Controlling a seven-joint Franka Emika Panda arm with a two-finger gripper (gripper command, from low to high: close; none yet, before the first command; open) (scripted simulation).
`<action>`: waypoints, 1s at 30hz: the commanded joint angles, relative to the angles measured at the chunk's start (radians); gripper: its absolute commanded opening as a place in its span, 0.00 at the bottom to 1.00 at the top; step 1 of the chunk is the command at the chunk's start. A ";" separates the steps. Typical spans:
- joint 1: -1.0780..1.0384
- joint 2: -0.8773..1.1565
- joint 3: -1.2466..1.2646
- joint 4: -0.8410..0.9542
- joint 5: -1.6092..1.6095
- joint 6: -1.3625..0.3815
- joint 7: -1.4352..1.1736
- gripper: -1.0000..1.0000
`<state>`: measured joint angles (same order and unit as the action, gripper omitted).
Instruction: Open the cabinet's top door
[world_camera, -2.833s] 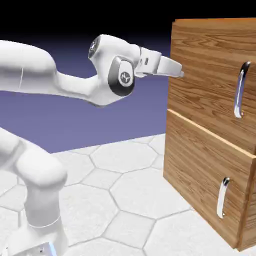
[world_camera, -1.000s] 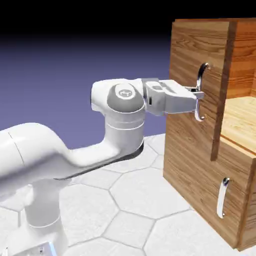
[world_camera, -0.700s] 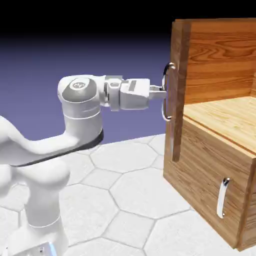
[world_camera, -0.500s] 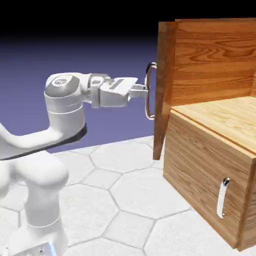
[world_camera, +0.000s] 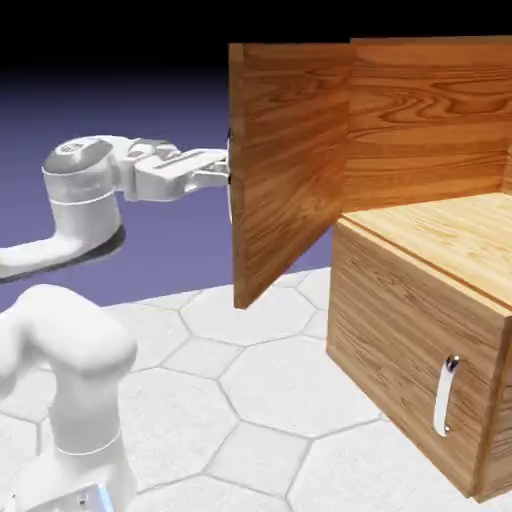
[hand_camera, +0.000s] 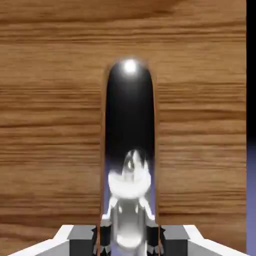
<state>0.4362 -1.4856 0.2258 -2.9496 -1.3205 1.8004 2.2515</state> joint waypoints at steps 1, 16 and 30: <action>-0.002 0.013 0.037 0.010 0.032 -0.024 0.006 0.00; -0.240 0.324 0.580 0.354 0.475 -0.427 0.115 0.00; -0.741 0.477 0.987 0.844 0.675 -0.773 0.124 0.00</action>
<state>-0.3046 -1.0090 1.2122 -2.1062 -0.6459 1.0285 2.3752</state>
